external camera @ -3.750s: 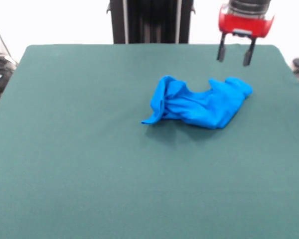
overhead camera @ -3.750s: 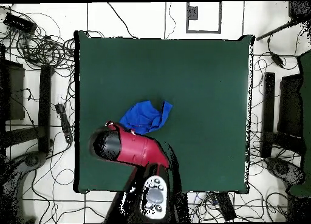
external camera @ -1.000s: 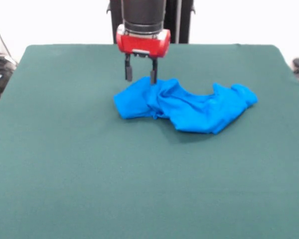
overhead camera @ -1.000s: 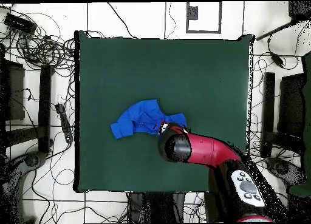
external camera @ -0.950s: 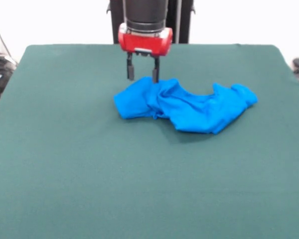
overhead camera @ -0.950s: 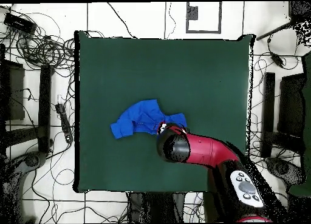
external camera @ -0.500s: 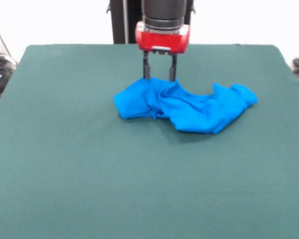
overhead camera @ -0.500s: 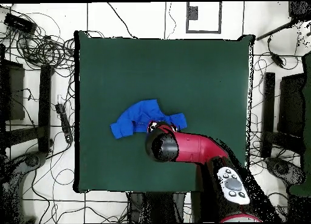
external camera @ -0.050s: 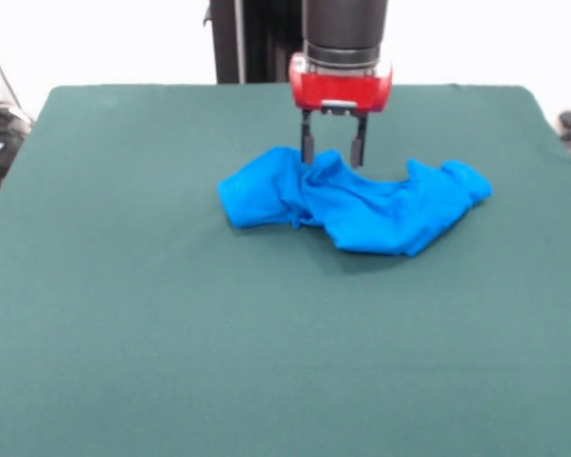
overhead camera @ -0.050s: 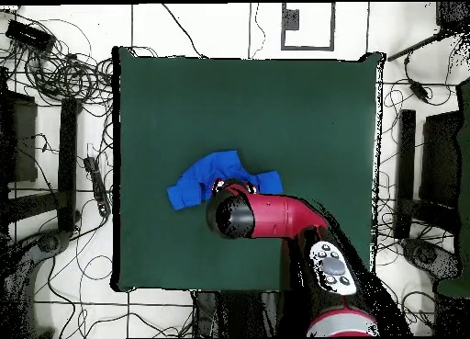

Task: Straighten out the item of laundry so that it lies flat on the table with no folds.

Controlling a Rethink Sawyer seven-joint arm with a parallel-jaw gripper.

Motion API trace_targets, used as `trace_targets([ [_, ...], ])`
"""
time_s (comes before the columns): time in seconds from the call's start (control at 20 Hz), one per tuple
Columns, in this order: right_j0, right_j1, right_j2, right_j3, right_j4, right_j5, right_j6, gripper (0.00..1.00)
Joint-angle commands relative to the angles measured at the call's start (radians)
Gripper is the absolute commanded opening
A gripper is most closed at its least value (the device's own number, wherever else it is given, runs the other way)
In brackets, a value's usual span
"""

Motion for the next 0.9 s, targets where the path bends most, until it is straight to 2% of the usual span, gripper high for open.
trace_targets([
  [0.05, 0.029, 0.102, 0.089, -0.068, 0.029, 0.051, 0.088, 1.0],
  [0.4, 0.046, 0.143, 0.083, -0.06, 0.021, 0.003, 0.107, 1.0],
  [0.9, 0.075, 0.149, 0.06, -0.052, 0.018, -0.017, 0.126, 1.0],
])
